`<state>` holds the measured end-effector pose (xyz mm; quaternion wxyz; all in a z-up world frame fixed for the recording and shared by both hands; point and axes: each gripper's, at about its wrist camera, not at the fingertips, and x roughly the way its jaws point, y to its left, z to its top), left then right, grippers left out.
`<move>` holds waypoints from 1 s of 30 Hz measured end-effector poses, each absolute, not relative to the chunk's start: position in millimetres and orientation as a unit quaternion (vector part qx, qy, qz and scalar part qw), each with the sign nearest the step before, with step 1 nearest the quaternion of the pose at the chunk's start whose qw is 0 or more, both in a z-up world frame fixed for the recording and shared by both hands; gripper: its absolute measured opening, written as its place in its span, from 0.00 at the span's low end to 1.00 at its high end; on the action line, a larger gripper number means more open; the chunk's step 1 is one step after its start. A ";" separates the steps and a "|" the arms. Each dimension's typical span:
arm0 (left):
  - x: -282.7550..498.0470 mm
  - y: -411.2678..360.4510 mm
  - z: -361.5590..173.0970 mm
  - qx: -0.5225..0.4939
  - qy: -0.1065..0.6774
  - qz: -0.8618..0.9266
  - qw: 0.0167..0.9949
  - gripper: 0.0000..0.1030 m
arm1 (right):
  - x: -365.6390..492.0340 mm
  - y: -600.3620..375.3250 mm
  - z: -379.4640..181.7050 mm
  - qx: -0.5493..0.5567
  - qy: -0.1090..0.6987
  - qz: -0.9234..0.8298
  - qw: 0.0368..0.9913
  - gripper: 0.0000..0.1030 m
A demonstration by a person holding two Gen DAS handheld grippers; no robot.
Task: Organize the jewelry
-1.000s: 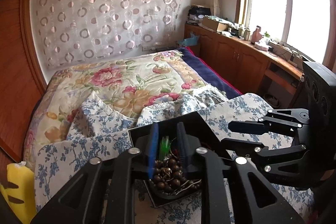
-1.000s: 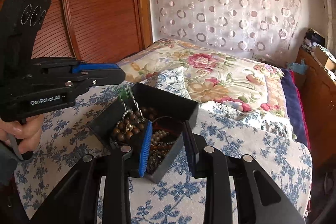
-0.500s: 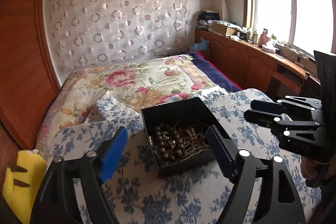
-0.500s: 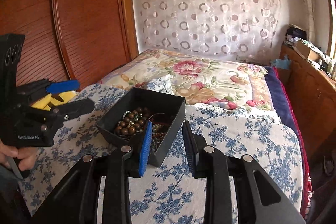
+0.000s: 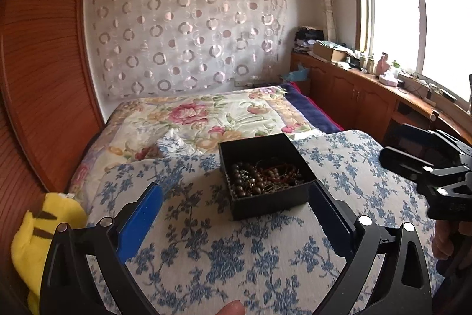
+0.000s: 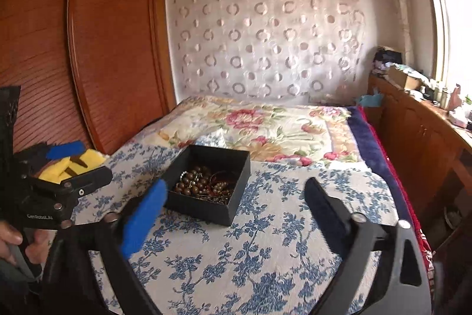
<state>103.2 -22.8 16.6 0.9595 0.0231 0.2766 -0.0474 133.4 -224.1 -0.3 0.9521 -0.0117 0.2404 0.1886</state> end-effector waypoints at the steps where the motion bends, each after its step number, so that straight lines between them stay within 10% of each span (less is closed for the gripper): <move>1: 97.6 -20.7 17.4 0.020 0.276 -0.045 0.960 0.92 | 128.7 -225.4 1.0 -0.011 0.237 0.184 0.954 0.98; 30: 59.8 -8.2 11.3 0.009 0.276 -0.026 0.961 0.92 | 87.8 -234.7 -1.1 0.010 0.227 0.164 0.960 0.98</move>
